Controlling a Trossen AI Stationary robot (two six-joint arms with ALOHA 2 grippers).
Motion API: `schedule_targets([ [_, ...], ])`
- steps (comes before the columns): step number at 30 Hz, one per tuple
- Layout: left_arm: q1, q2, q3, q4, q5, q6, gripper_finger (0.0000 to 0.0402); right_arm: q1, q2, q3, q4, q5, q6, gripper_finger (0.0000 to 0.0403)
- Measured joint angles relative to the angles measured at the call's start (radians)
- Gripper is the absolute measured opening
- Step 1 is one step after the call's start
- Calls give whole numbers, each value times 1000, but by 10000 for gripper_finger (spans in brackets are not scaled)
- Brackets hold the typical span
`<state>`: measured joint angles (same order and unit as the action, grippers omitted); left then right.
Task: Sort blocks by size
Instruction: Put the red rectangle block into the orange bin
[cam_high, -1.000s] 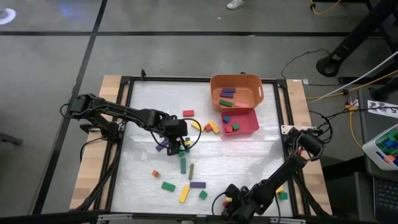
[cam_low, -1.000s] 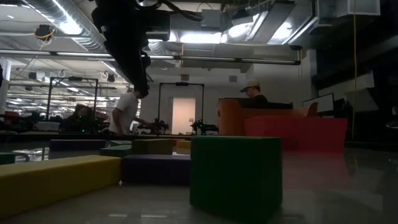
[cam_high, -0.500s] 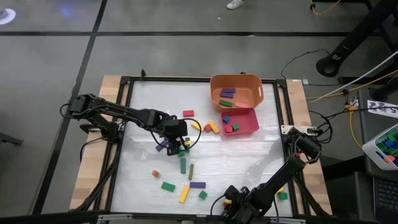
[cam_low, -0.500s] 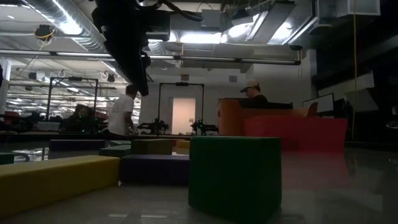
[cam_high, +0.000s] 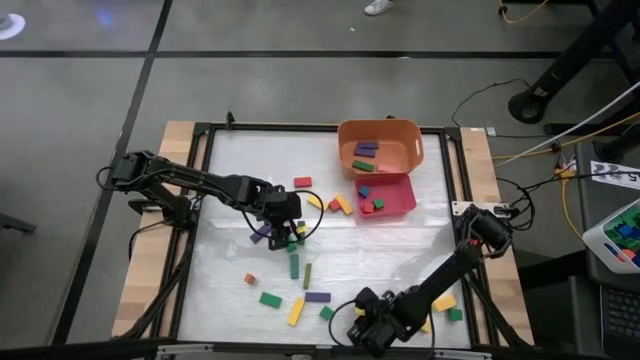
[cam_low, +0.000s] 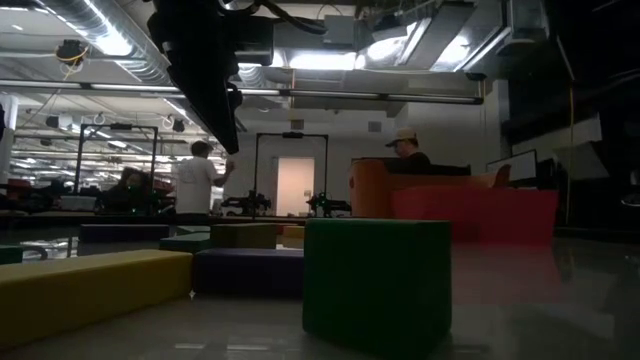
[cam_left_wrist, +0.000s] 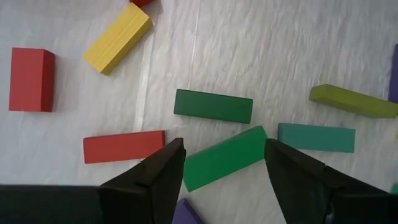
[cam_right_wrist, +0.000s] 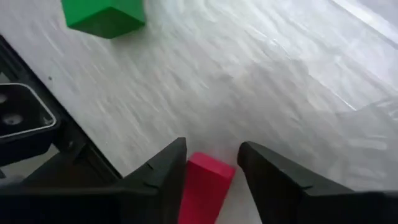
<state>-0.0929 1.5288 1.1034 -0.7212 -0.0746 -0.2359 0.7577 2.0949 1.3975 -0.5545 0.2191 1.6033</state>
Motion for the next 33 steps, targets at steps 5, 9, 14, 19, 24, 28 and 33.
schedule_targets([
  [5, 0, 0, 0, 0, 0, 0, 210, 0, 0, -3, 10, -21, -38, 108],
  [9, 0, 0, 0, 0, 0, 0, 210, 0, 0, -3, 8, -21, -42, 77],
  [14, 0, 0, 0, 0, 0, 0, 210, 0, -3, -3, -4, 1, -48, 54],
  [19, 0, 0, 0, 0, 0, 0, 210, 2, -31, -7, -7, 73, -152, 38],
  [24, 0, 0, 0, 0, 0, -2, 210, -5, -95, -6, -20, 136, -212, 20],
  [28, 0, 0, 0, 0, 0, -4, 210, 2, -110, -6, -18, 13, -221, 10],
  [33, 0, 0, 0, 0, 0, -4, 210, -2, -113, -5, 13, -200, -220, 12],
])
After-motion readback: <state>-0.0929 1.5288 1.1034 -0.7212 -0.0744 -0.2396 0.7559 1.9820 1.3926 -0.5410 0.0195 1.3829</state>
